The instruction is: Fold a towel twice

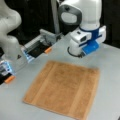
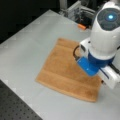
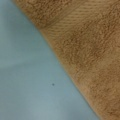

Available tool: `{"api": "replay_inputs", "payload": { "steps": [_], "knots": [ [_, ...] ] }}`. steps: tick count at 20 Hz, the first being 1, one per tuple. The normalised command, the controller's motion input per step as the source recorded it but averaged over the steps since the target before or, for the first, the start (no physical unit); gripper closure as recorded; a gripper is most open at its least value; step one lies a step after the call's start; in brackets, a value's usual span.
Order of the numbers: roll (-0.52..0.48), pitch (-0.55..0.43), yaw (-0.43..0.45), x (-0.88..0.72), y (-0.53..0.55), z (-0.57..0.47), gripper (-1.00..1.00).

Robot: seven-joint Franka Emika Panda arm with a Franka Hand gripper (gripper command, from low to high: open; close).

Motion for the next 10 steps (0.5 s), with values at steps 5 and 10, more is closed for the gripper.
{"api": "replay_inputs", "payload": {
  "steps": [5,10],
  "knots": [
    [-0.351,0.085,-0.084,0.43,0.32,-0.17,-1.00],
    [-0.360,0.056,0.019,0.40,0.24,-0.12,-1.00]
  ]
}}
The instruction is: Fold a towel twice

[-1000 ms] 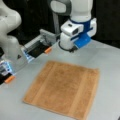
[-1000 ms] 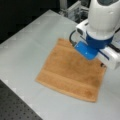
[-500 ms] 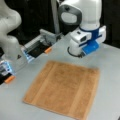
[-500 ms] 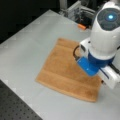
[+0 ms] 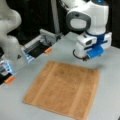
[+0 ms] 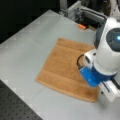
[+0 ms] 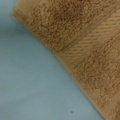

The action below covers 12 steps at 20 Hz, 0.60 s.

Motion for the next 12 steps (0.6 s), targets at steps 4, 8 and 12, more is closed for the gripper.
{"api": "replay_inputs", "payload": {
  "steps": [4,8,12],
  "knots": [
    [-0.338,-0.023,0.092,0.36,0.23,-0.09,-1.00],
    [-0.290,-0.030,0.018,0.34,0.28,-0.16,-1.00],
    [-0.279,-0.039,-0.048,0.33,0.32,-0.16,-1.00]
  ]
}}
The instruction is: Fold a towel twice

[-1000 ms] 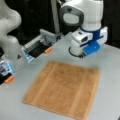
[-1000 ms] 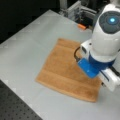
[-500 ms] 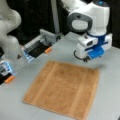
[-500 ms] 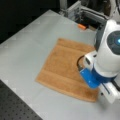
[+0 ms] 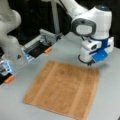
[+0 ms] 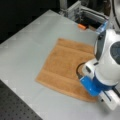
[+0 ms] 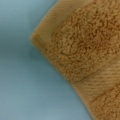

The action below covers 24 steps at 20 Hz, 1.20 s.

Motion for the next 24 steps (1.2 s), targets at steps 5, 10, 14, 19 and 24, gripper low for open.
{"api": "replay_inputs", "payload": {
  "steps": [5,10,14,19,24],
  "knots": [
    [-0.282,-0.029,-0.053,0.33,0.29,-0.17,-1.00],
    [-0.327,-0.030,-0.042,0.26,0.20,-0.10,-1.00],
    [-0.351,-0.051,-0.004,0.17,0.10,-0.09,-1.00],
    [-0.311,-0.049,0.005,0.08,0.04,-0.10,-1.00],
    [-0.258,-0.069,0.033,-0.02,0.02,-0.13,-1.00]
  ]
}}
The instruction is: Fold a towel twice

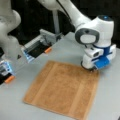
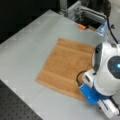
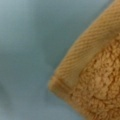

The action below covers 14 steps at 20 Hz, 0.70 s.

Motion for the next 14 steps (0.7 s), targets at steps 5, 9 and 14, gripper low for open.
{"api": "replay_inputs", "payload": {
  "steps": [5,9,14],
  "knots": [
    [-0.185,-0.105,0.058,-0.05,0.03,-0.13,-1.00],
    [-0.076,-0.133,0.116,-0.11,-0.04,-0.17,1.00],
    [0.074,-0.181,0.219,-0.13,-0.14,-0.19,1.00]
  ]
}}
